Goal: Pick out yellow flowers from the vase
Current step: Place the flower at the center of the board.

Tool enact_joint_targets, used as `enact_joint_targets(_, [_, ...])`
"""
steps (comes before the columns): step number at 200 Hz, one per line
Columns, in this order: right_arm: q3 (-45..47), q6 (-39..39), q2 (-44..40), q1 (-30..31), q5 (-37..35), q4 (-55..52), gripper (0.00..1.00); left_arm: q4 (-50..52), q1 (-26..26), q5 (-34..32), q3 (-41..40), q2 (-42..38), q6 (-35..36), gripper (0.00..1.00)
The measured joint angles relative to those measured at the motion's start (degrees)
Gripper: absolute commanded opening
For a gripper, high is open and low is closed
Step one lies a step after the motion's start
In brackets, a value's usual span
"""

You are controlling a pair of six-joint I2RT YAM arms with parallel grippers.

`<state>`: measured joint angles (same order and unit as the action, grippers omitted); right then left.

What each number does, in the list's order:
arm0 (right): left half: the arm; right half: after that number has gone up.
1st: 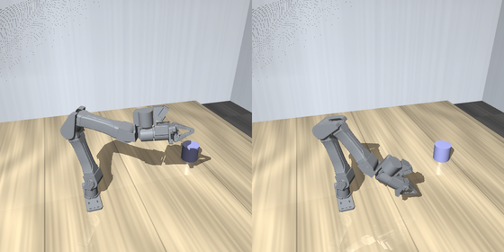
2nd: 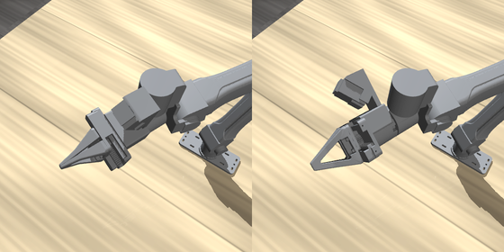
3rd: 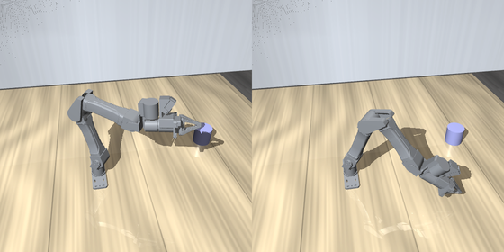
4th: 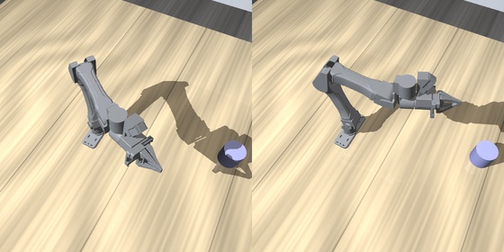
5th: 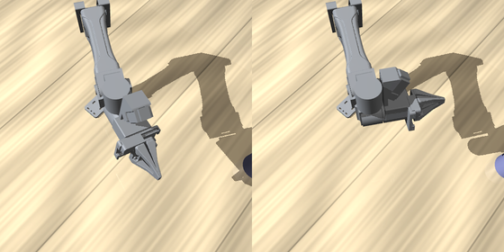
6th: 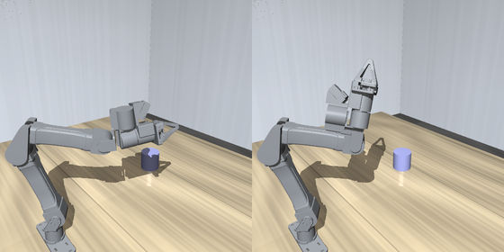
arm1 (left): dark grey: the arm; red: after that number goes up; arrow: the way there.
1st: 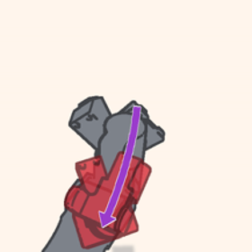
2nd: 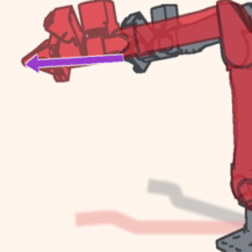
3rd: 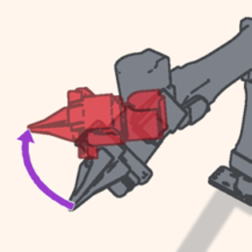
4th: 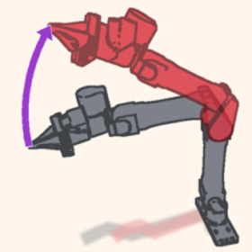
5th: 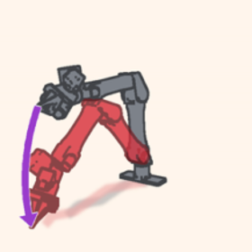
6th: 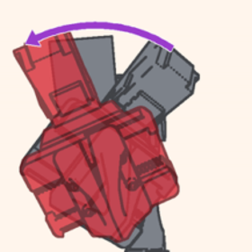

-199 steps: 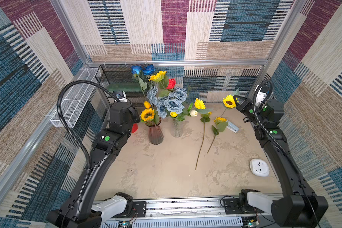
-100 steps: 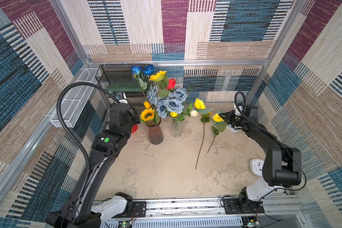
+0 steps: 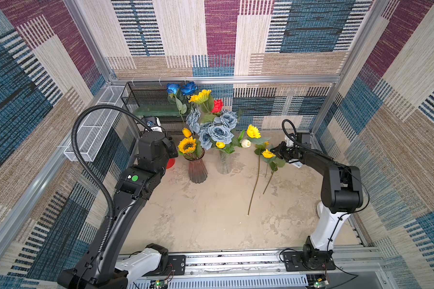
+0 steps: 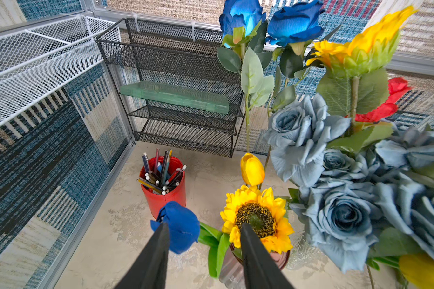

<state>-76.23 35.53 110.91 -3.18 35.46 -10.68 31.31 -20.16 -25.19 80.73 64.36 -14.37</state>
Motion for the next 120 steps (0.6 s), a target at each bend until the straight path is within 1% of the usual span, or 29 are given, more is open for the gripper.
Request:
enact_joint_targets(4, [-0.1, -0.2, 0.3, 0.1, -0.2, -0.5, 0.34, 0.0, 0.0, 0.0, 0.0, 0.0, 0.0, 0.46])
enact_joint_targets(12, [-0.2, -0.6, 0.5, 0.2, -0.7, -1.5, 0.34, 0.0, 0.0, 0.0, 0.0, 0.1, 0.2, 0.46])
enact_joint_targets(18, [-0.3, -1.0, 0.7, 0.2, -1.0, -2.0, 0.37, 0.0, 0.0, 0.0, 0.0, 0.1, 0.2, 0.46])
enact_joint_targets(35, [-0.6, -1.5, 1.1, 0.2, -1.6, -2.6, 0.52, 0.0, 0.0, 0.0, 0.0, 0.2, 0.5, 0.46])
enact_joint_targets(40, [-0.7, -1.5, 1.2, 0.2, -1.6, -2.7, 0.55, 0.0, 0.0, 0.0, 0.0, 0.2, 0.6, 0.46])
enact_joint_targets(83, [-0.7, -1.7, 0.0, 0.2, -4.0, -3.5, 0.61, -0.2, 0.0, 0.0, 0.2, 0.2, 1.1, 0.47])
enact_joint_targets(102, [-0.8, -1.7, -1.6, 0.1, -4.6, -3.3, 0.69, -0.2, 0.0, -0.1, 0.2, 0.1, 1.3, 0.47])
enact_joint_targets(110, [-0.7, -1.6, -2.4, 0.2, -4.7, -3.3, 0.75, -0.2, 0.0, -0.1, 0.3, 0.2, 1.4, 0.48])
enact_joint_targets(120, [-0.2, -1.3, -4.0, 0.3, -5.5, -3.1, 0.76, -0.3, 0.0, -0.1, 0.4, 0.2, 1.5, 0.49])
